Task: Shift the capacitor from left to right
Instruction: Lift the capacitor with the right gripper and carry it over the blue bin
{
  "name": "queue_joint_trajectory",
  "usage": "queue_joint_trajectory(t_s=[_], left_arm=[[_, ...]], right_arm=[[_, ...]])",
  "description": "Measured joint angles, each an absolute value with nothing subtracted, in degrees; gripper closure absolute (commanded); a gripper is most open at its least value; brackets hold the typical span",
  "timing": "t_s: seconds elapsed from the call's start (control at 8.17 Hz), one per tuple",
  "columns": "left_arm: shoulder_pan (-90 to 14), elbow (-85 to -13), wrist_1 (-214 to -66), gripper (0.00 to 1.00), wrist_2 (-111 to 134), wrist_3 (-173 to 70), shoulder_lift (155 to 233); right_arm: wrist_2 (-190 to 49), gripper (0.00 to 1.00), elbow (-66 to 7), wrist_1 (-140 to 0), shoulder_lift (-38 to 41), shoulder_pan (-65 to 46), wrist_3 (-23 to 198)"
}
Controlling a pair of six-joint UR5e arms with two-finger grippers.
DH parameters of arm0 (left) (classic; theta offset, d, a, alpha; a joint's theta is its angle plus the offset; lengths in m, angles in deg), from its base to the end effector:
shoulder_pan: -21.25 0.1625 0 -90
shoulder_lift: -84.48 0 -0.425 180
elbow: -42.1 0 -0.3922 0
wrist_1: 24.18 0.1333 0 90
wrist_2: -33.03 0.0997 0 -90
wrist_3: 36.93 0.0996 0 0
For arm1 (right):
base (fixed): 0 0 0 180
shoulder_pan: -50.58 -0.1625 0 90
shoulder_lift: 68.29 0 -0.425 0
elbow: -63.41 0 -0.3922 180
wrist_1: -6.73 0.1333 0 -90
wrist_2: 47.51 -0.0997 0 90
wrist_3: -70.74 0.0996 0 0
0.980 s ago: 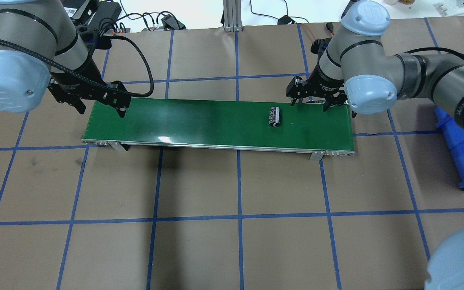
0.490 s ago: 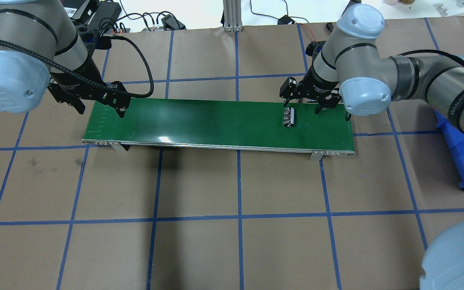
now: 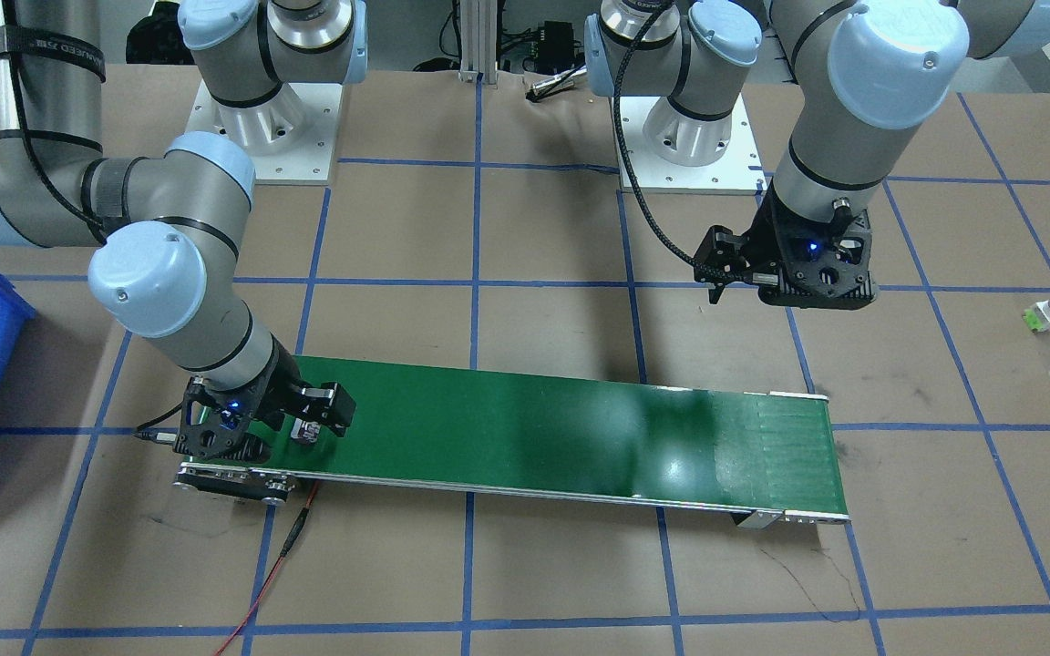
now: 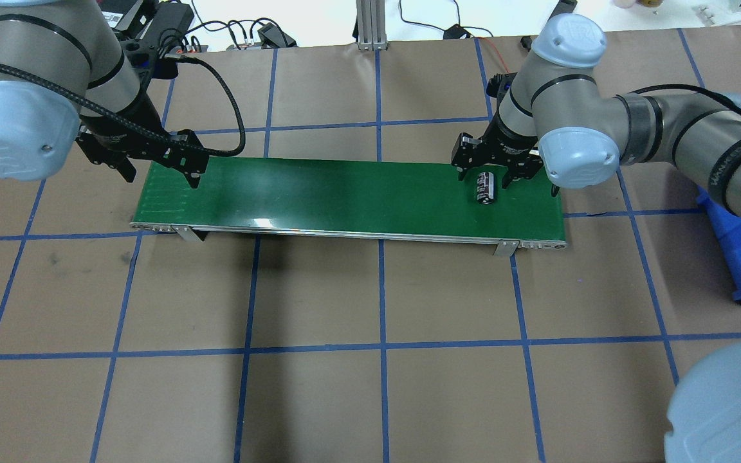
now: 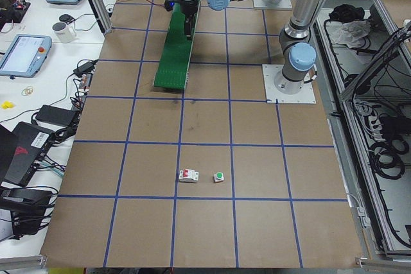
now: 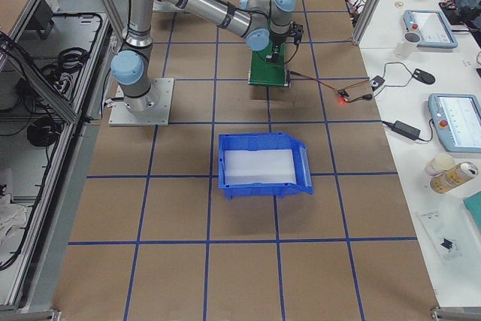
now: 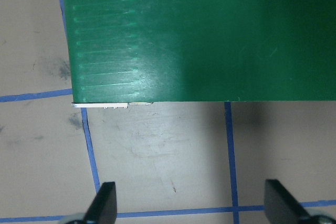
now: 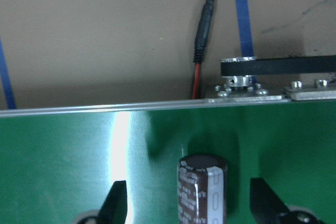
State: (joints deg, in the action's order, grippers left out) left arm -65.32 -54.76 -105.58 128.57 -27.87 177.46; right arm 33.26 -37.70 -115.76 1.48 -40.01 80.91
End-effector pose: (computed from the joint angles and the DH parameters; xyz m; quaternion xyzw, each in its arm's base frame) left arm -0.0932 -0.5125 0.4186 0.0496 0.9975 0.0160 0.0469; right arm 0.1553 -0.5820 0.2610 0.0824 0.9933 -0.0024 0.0810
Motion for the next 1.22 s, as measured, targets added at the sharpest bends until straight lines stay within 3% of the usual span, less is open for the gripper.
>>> queue_joint_trajectory(t_s=[0.12,0.24,0.86,1.22], left_arm=[[-65.3,-54.8,-105.6,0.0,128.6,-27.8,177.4],[-65.3,-54.8,-105.6,0.0,128.6,-27.8,177.4],[-65.3,-54.6,-105.6,0.0,128.6,-27.8,177.4],[-65.3,-54.5,-105.5,0.0,128.6,-27.9,177.5]], right_arm=[[36.2,0.89,-38.4,-115.4,1.3,-40.0,79.0],[39.0,1.0,-38.6,-114.7,1.4,-40.0,77.5],[46.6,1.0,-33.4,-105.9,4.3,-35.9,71.8],[47.7,1.0,-31.6,-102.7,7.7,-21.1,50.0]])
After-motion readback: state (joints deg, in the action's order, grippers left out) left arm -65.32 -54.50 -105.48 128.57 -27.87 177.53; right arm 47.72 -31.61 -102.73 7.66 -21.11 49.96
